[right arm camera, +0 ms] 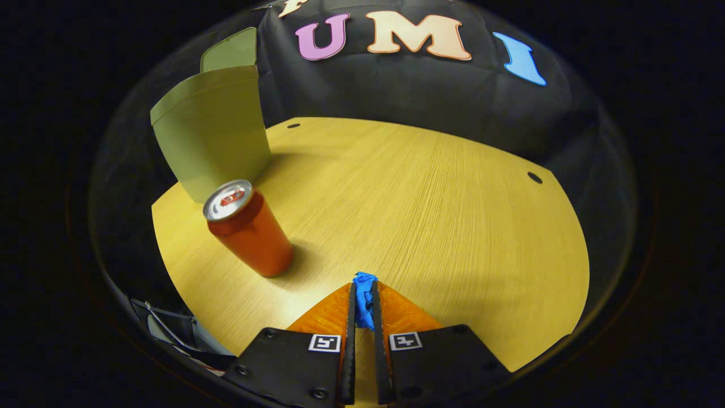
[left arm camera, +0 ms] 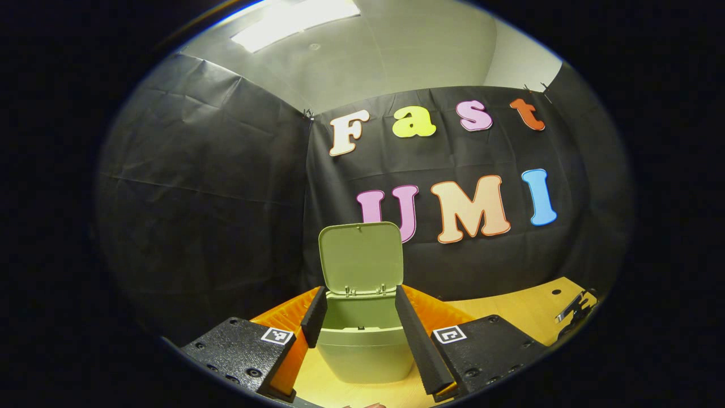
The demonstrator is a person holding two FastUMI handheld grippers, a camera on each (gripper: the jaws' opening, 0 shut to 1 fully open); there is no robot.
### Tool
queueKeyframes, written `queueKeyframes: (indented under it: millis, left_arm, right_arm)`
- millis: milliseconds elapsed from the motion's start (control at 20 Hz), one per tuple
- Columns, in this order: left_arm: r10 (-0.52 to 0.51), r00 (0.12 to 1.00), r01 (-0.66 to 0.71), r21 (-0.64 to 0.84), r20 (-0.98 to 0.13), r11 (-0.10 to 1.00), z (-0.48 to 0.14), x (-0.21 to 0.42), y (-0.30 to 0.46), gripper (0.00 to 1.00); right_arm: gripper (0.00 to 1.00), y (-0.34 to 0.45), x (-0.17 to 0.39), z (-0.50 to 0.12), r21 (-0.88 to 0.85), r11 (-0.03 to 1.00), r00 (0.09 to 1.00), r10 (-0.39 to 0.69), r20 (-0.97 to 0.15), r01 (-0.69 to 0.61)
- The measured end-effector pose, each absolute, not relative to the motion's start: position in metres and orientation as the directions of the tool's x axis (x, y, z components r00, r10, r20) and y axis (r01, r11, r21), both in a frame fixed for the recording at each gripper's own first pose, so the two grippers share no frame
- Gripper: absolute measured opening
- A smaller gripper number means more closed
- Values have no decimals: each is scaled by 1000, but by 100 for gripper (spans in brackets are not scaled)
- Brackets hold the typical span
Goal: Press the lid of the desktop garbage bin to open it, pick up the crumpled paper on the desktop and throw it into the bin, then pick up the pop can on the desktop and drop it into the bin, and finally close the garbage bin lid.
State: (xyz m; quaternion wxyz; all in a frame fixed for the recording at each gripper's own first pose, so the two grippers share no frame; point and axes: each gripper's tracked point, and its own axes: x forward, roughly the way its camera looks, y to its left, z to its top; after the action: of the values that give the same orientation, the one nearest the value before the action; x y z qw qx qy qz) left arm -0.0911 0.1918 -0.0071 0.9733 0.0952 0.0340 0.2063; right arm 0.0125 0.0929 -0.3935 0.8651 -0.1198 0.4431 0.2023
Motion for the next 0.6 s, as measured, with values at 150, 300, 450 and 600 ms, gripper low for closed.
queueKeyframes:
  millis: [150,300,450,600]
  left_arm:
    - [407,913,-394,186,-33,900,-10,-92,193,75]
    - [406,913,-392,184,-42,901,-14,-94,195,75]
    - [411,910,-397,179,-48,900,-17,-99,201,75]
    - [425,903,-411,165,-59,897,-22,-104,211,75]
  right_arm:
    - [17,105,33,-355,-17,894,587,280,-759,-448]
    - [17,122,57,-312,-15,896,649,310,-695,-443]
    - [17,141,83,-267,-37,892,711,334,-619,-451]
    - [17,158,96,-235,-66,880,751,360,-554,-471]
